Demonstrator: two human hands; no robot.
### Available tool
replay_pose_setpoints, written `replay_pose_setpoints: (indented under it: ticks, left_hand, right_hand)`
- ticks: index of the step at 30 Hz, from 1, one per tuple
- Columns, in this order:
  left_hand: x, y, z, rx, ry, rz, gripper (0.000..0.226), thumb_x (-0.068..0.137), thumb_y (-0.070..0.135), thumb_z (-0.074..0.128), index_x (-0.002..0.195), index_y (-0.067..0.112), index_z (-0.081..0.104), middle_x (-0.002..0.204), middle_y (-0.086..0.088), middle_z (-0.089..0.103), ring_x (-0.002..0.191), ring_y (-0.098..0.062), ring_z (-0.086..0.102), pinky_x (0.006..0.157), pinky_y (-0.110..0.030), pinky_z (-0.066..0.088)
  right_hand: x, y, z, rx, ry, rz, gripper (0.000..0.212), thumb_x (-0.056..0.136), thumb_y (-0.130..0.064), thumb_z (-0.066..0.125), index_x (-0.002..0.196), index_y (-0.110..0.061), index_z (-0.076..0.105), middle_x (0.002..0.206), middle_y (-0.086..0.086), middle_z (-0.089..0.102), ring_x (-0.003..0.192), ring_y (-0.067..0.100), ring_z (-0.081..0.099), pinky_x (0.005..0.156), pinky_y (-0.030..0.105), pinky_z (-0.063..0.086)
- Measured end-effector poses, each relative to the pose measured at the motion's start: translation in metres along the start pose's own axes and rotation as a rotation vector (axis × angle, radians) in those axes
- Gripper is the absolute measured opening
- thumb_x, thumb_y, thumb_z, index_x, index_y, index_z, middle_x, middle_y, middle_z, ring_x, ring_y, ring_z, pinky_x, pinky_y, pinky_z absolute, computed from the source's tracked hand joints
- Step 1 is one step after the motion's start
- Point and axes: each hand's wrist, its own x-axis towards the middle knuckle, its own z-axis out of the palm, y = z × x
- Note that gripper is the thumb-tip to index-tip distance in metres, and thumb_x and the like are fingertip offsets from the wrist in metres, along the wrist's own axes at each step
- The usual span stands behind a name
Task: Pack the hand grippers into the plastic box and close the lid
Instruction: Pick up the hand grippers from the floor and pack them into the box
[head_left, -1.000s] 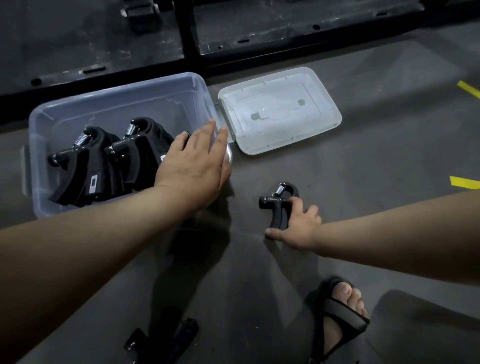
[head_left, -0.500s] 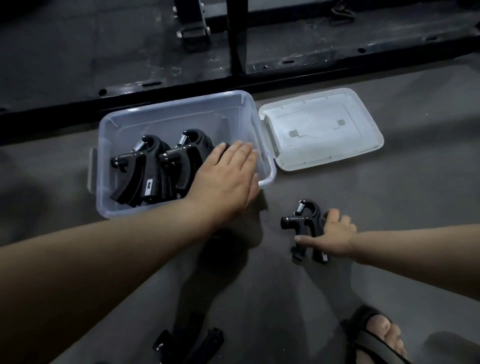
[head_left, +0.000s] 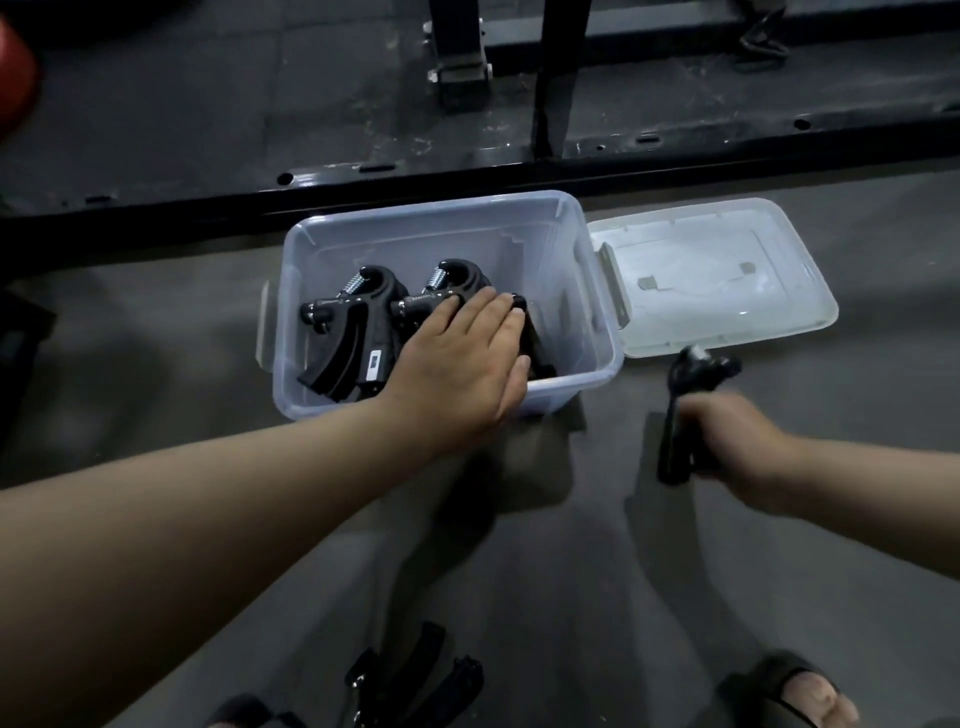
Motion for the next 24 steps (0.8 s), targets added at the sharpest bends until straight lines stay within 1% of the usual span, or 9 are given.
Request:
replay_pose_setpoints:
  ticks: [2, 4, 6, 9, 11, 15, 17, 21, 24]
  left_hand:
    - [0.001, 0.000, 0.002, -0.017, 0.014, -0.008, 0.055, 0.095, 0.037, 0.036, 0.132, 0.003, 0.056, 0.139, -0.016, 0.054, 0.133, -0.031, 0.046, 0.108, -0.047, 0.037]
    - [0.000, 0.001, 0.002, -0.032, 0.010, -0.016, 0.055, 0.095, 0.037, 0.035, 0.134, 0.003, 0.055, 0.139, -0.015, 0.054, 0.134, -0.031, 0.046, 0.108, -0.048, 0.037]
    - [0.000, 0.000, 0.002, -0.042, 0.009, -0.015, 0.057, 0.096, 0.037, 0.034, 0.137, 0.002, 0.052, 0.141, -0.016, 0.052, 0.135, -0.031, 0.044, 0.109, -0.048, 0.036]
    - [-0.002, -0.002, 0.000, -0.075, 0.024, -0.017, 0.057, 0.097, 0.036, 0.032, 0.139, 0.001, 0.048, 0.143, -0.016, 0.050, 0.136, -0.031, 0.043, 0.110, -0.048, 0.034]
    - [-0.002, -0.003, -0.003, -0.108, 0.038, -0.049, 0.057, 0.097, 0.036, 0.031, 0.139, 0.003, 0.048, 0.143, -0.014, 0.050, 0.135, -0.028, 0.044, 0.110, -0.046, 0.033]
    - [-0.003, -0.004, -0.005, -0.143, 0.041, -0.104, 0.056, 0.096, 0.037, 0.029, 0.138, 0.007, 0.050, 0.143, -0.009, 0.051, 0.135, -0.022, 0.043, 0.112, -0.042, 0.031]
    - [-0.002, -0.004, -0.004, -0.153, 0.038, -0.111, 0.056, 0.096, 0.037, 0.029, 0.138, 0.007, 0.050, 0.143, -0.009, 0.051, 0.135, -0.022, 0.043, 0.112, -0.042, 0.031]
    - [-0.002, -0.004, -0.002, -0.151, 0.048, -0.101, 0.057, 0.096, 0.037, 0.030, 0.137, 0.005, 0.051, 0.142, -0.011, 0.052, 0.134, -0.025, 0.045, 0.112, -0.044, 0.033]
    - [-0.003, -0.004, -0.001, -0.151, 0.052, -0.094, 0.056, 0.095, 0.037, 0.031, 0.136, 0.005, 0.052, 0.141, -0.012, 0.053, 0.134, -0.026, 0.045, 0.111, -0.045, 0.033]
  right_hand:
    - [-0.011, -0.041, -0.006, 0.073, 0.075, -0.173, 0.014, 0.076, -0.012, 0.053, 0.085, -0.002, 0.057, 0.067, 0.019, 0.050, 0.054, 0.026, 0.048, 0.055, 0.032, 0.045]
    - [-0.027, -0.083, -0.008, 0.022, 0.129, -0.372, 0.014, 0.085, -0.015, 0.052, 0.089, -0.004, 0.060, 0.075, 0.020, 0.055, 0.059, 0.028, 0.052, 0.044, 0.021, 0.042]
    - [-0.041, -0.121, -0.006, -0.019, 0.101, -0.541, 0.016, 0.090, -0.015, 0.051, 0.091, -0.004, 0.062, 0.082, 0.020, 0.062, 0.067, 0.030, 0.059, 0.040, 0.019, 0.040]
    - [-0.047, -0.158, 0.012, -0.275, 0.046, -0.664, 0.013, 0.089, -0.020, 0.055, 0.084, -0.009, 0.061, 0.076, 0.009, 0.062, 0.063, 0.022, 0.058, 0.049, 0.026, 0.044]
    - [-0.040, -0.166, 0.032, -0.506, -0.014, -0.669, 0.004, 0.088, -0.015, 0.055, 0.087, -0.011, 0.055, 0.073, 0.005, 0.055, 0.061, 0.020, 0.051, 0.051, 0.026, 0.040]
    - [-0.021, -0.152, 0.080, -0.781, -0.157, -0.484, 0.016, 0.088, -0.002, 0.046, 0.102, -0.003, 0.053, 0.088, 0.018, 0.056, 0.076, 0.029, 0.053, 0.059, 0.029, 0.045]
    - [-0.017, -0.143, 0.094, -0.832, -0.105, -0.458, 0.013, 0.091, -0.002, 0.045, 0.098, -0.004, 0.055, 0.094, 0.019, 0.058, 0.082, 0.029, 0.054, 0.072, 0.032, 0.047]
    - [0.005, -0.134, 0.110, -0.819, -0.075, -0.436, 0.028, 0.092, -0.004, 0.046, 0.116, 0.008, 0.055, 0.111, 0.028, 0.059, 0.091, 0.034, 0.055, 0.074, 0.035, 0.041]
    - [0.017, -0.123, 0.130, -0.892, 0.038, -0.438, 0.042, 0.101, -0.017, 0.032, 0.134, 0.005, 0.045, 0.137, 0.023, 0.049, 0.124, 0.036, 0.047, 0.100, 0.037, 0.038]
